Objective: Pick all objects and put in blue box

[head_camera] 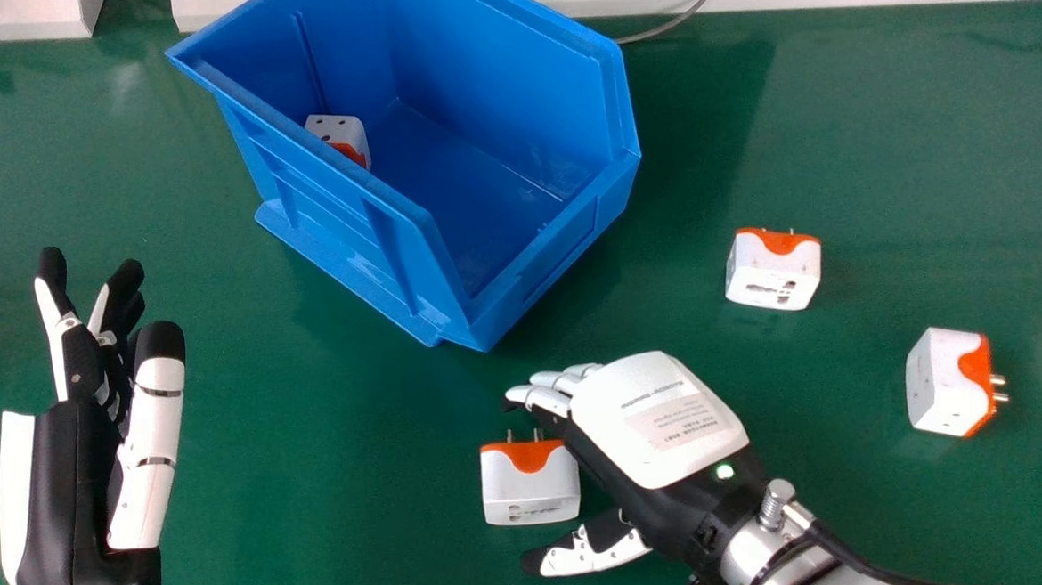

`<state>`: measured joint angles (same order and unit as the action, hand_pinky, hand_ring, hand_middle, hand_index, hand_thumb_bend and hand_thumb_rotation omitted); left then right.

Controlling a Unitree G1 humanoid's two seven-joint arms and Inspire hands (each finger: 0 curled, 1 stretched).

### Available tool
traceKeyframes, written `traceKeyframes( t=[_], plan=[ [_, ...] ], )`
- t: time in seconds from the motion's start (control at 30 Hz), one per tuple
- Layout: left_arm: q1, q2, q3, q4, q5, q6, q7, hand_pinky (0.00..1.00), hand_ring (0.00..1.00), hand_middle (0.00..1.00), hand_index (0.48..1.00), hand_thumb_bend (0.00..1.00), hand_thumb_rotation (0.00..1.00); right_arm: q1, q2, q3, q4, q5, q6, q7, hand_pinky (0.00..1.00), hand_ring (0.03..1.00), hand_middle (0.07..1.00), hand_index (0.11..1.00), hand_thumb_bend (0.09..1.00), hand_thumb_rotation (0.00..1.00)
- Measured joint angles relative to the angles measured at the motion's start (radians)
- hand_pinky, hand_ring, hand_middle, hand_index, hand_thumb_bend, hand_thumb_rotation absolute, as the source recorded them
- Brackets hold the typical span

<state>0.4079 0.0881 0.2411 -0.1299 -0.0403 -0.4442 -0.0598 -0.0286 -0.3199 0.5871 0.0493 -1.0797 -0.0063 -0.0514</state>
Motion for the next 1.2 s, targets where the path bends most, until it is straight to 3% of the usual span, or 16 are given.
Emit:
traceKeyframes(
  t=[0.07,0.17,0.23,0.37,0.6,1.0,1.2],
  plan=[
    [0.000,0.000,0.000,0.000,0.000,0.000,0.000,0.95,0.96,0.95,0.953,0.41,0.83,-0.009,0.000,0.008,0.011,-0.019,0.005,-0.003,0.49,0.532,0.562,0.563,0.421,0.42],
    [0.002,0.000,-0.001,-0.002,0.001,0.001,0.000,0.96,0.97,0.96,0.956,0.42,0.84,-0.030,0.002,0.013,0.028,-0.033,0.007,-0.023,0.36,0.399,0.447,0.478,0.416,0.40],
    [0.003,-0.001,-0.004,-0.008,0.001,0.009,0.000,0.96,0.96,0.96,0.957,0.40,0.83,-0.042,0.006,0.015,0.034,-0.034,0.019,-0.023,0.23,0.254,0.317,0.375,0.440,0.40],
    [0.011,-0.003,-0.006,-0.014,0.001,0.019,0.001,0.95,0.96,0.95,0.954,0.40,0.83,-0.049,0.024,0.014,0.040,-0.025,0.040,-0.019,0.10,0.143,0.216,0.276,0.427,0.44],
    [0.019,-0.005,-0.011,-0.024,0.002,0.020,0.006,0.95,0.96,0.96,0.955,0.47,0.86,-0.049,0.030,0.007,0.029,0.032,0.041,0.036,0.10,0.156,0.222,0.271,0.381,0.41],
    [0.018,-0.005,-0.019,-0.025,0.000,0.023,0.003,0.96,0.96,0.95,0.950,0.40,0.78,-0.016,0.001,0.006,-0.024,0.045,0.042,0.040,0.07,0.122,0.186,0.243,0.388,0.30],
    [0.019,-0.006,-0.021,-0.025,0.001,0.024,0.008,0.95,0.96,0.95,0.951,0.40,0.80,0.034,-0.057,-0.049,-0.148,0.045,0.039,0.033,0.06,0.110,0.176,0.239,0.395,0.29]
  ],
)
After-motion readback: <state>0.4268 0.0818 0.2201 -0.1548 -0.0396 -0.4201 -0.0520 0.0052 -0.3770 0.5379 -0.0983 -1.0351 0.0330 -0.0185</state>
